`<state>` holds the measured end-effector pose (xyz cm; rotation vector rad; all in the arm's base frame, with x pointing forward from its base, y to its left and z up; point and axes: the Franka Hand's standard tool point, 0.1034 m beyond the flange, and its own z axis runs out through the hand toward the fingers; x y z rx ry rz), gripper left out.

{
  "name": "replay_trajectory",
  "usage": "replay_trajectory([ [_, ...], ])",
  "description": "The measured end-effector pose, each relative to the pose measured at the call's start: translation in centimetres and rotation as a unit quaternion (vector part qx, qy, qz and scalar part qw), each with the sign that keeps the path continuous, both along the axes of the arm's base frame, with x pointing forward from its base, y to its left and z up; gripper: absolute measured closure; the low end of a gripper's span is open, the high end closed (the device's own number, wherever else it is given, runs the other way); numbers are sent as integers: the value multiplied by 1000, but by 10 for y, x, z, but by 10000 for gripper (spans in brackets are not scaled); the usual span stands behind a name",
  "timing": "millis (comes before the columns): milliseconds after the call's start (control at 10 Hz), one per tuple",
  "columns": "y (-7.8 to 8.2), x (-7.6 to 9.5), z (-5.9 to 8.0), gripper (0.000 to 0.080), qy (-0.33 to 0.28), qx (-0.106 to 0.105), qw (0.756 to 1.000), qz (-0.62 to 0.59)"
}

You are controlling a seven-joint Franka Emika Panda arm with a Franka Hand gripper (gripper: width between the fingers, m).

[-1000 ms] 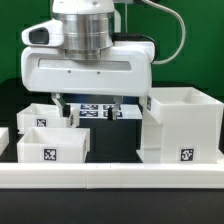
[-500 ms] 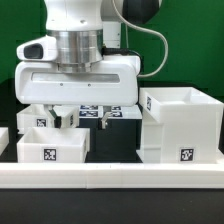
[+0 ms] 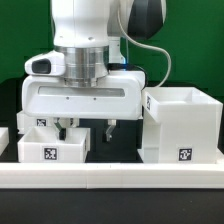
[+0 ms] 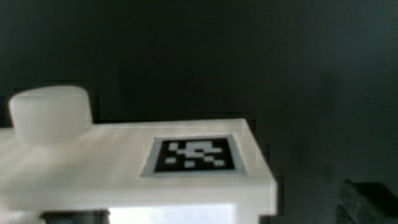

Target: Assemble drawer

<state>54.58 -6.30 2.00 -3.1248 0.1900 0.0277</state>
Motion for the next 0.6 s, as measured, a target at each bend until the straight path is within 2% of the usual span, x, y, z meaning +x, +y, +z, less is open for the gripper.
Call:
replay_trajectory([
  [200, 0, -2, -9, 151, 1, -2, 1000, 2],
  [500, -1, -1, -13, 151, 2, -2, 1000, 2],
  [600, -1, 0, -14, 261, 2, -3, 1000, 2],
])
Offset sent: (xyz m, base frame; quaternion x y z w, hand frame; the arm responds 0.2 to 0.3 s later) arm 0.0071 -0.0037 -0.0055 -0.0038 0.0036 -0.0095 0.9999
